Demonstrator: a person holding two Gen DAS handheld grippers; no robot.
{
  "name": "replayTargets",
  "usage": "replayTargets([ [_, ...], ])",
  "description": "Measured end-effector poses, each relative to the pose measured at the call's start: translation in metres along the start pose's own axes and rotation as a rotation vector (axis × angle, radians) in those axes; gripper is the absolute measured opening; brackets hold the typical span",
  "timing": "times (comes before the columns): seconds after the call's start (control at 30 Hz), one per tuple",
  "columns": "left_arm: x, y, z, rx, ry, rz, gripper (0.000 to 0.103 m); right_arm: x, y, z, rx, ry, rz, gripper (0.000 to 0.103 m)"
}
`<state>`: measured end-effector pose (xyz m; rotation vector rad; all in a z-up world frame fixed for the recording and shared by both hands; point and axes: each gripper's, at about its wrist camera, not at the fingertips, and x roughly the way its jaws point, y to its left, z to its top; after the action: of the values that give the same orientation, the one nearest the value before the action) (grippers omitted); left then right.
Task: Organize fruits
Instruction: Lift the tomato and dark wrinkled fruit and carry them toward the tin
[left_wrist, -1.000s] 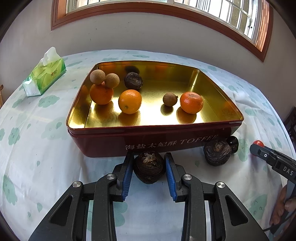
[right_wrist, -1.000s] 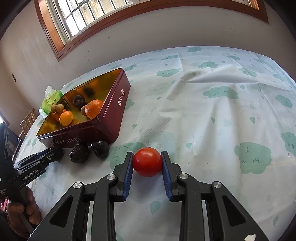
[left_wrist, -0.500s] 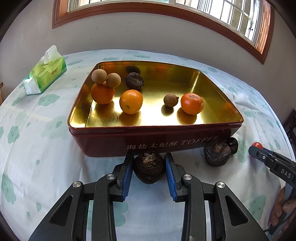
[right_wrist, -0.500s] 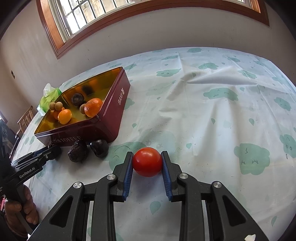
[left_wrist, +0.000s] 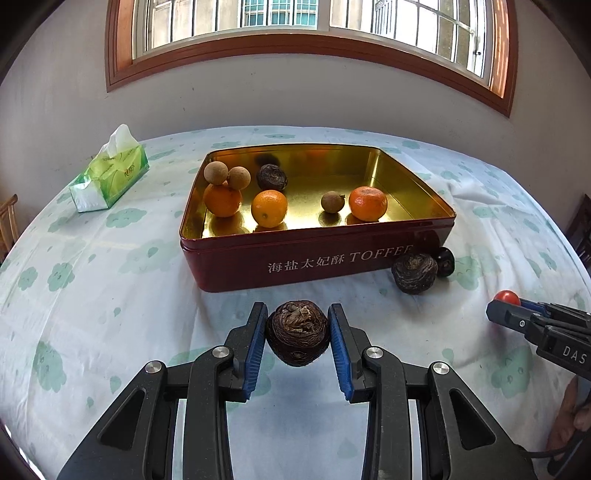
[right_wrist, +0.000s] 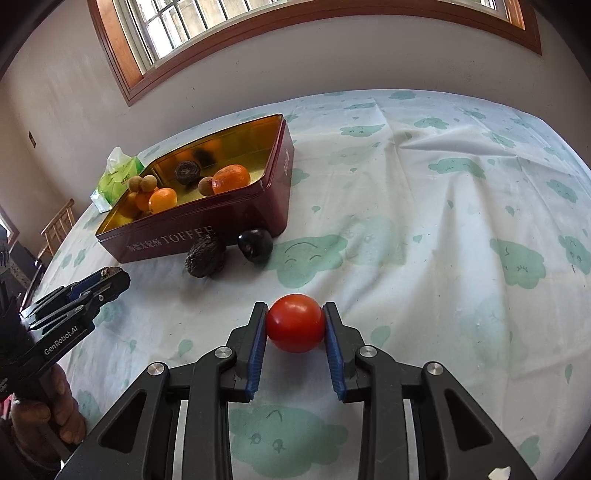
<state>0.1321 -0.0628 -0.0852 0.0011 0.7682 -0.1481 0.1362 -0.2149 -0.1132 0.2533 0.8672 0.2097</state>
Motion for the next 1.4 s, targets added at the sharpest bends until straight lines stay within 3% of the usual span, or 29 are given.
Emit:
replayTargets([
  [0.63, -0.047, 0.004, 0.014, 0.008, -0.114, 0.014, 0.035, -0.068, 0.061, 0.01, -0.09, -0.142, 0.133, 0.028],
  [1.4, -0.052, 0.023, 0.047, -0.009, -0.175, 0.048, 0.035, -0.075, 0.082, 0.037, -0.145, -0.207, 0.156, 0.028],
])
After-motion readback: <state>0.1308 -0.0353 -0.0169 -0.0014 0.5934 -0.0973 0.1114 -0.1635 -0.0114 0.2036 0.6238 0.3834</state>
